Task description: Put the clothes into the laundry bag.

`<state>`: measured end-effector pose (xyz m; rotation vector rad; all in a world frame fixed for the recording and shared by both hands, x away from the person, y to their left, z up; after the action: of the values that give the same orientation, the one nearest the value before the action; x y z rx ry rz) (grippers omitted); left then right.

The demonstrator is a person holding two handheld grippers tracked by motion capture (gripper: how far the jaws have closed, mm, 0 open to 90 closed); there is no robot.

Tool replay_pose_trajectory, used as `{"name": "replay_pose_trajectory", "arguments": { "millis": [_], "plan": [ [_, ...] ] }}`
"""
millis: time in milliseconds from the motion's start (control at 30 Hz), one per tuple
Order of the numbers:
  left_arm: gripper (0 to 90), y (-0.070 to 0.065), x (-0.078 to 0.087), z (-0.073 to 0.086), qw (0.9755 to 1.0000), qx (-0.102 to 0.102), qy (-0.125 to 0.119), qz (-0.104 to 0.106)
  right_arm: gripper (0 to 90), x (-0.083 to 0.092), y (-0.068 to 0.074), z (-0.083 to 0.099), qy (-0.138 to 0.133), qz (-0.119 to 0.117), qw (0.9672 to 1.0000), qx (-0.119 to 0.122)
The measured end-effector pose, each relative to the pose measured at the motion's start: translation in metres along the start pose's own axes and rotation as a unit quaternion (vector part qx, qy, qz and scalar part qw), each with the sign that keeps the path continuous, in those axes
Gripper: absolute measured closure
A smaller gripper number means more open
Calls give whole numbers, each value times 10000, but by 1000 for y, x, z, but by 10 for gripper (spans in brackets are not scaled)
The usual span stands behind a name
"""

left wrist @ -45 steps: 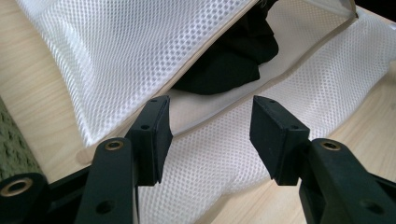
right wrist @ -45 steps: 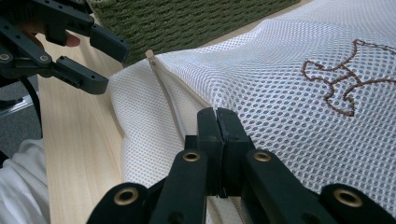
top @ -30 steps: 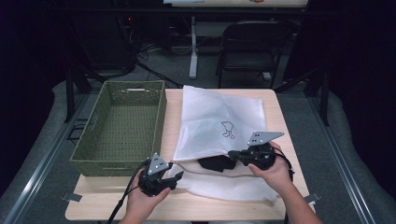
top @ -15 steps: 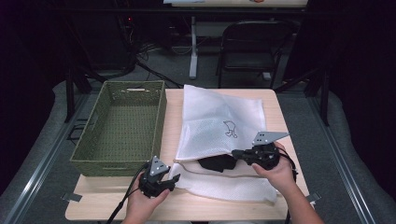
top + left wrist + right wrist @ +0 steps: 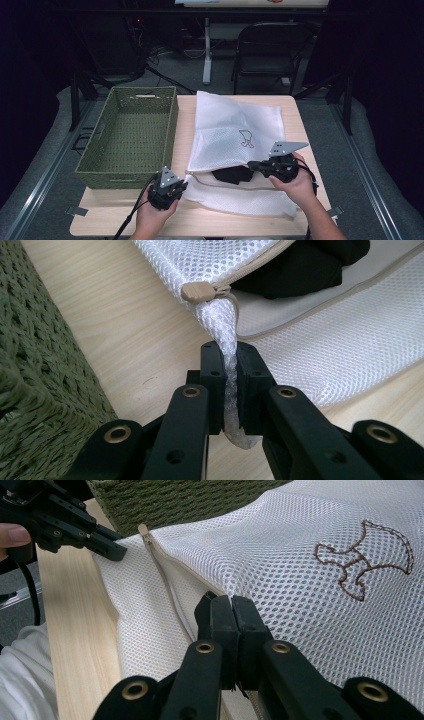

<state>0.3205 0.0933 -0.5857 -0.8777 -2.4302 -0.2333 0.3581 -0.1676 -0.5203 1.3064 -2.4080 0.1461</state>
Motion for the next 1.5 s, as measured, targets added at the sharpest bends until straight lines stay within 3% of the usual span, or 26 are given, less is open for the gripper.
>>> {"name": "replay_pose_trajectory", "arguments": {
  "millis": [233,500,867,1200,1500],
  "plan": [
    [849,-3,7,-3,9996,216,-20,168,892,1,1,-1,12,42,10000,-37],
    [850,-11,15,-4,9995,166,-14,264,892,0,9,4,174,63,9998,45],
    [842,-20,23,2,9987,305,-17,404,891,4,19,9,227,89,9997,90],
    [838,-24,24,11,9985,313,0,452,891,3,26,28,339,69,9994,-53],
    [834,-25,21,18,9986,296,74,430,890,-8,28,54,572,-1,9982,-159]
  ]
}}
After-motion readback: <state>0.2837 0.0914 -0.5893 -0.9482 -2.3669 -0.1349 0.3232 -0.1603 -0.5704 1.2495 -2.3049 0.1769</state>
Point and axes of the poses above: each handheld gripper's, and its own axes: x roughly backward along the jaws, z roughly out of its underside, y roughly to its left, the point moved 8 cm from there along -x, roughly forward along the jaws, and after that the axes turned 10 degrees about -y, right-handed, at the moved point
